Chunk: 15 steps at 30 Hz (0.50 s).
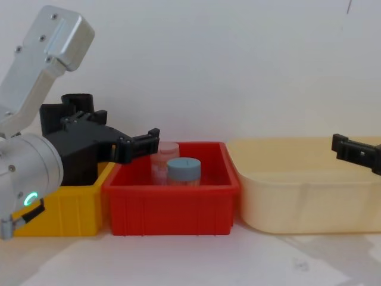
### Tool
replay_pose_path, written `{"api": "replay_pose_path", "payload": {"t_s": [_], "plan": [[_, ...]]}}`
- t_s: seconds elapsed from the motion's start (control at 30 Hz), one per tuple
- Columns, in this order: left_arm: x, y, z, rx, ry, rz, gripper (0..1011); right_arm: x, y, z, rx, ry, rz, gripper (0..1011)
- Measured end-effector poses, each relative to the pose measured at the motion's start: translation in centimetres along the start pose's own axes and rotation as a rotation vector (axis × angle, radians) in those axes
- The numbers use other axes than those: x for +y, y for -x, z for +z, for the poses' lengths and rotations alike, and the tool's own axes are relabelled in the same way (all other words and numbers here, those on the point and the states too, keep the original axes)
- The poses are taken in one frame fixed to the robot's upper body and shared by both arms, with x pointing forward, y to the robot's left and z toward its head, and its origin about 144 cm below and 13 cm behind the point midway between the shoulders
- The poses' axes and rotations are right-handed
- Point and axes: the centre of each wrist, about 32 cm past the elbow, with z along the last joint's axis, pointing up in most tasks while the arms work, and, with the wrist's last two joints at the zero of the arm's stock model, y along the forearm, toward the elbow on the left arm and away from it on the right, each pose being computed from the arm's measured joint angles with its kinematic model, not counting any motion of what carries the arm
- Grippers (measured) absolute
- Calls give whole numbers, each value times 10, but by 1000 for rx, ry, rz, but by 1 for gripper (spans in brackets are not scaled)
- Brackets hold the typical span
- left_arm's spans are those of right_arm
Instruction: Pick up the garbage bag with the one hand and transfer it to the other hand.
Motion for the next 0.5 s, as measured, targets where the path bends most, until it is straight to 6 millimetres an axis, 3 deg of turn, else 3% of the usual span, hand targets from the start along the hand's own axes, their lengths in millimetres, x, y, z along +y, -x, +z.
{"api": "replay_pose_path", "payload": {"t_s": [0.5], "plan": [[0,0,0,0,0,0,1001,0,0,0,0,0,0,1001]]}}
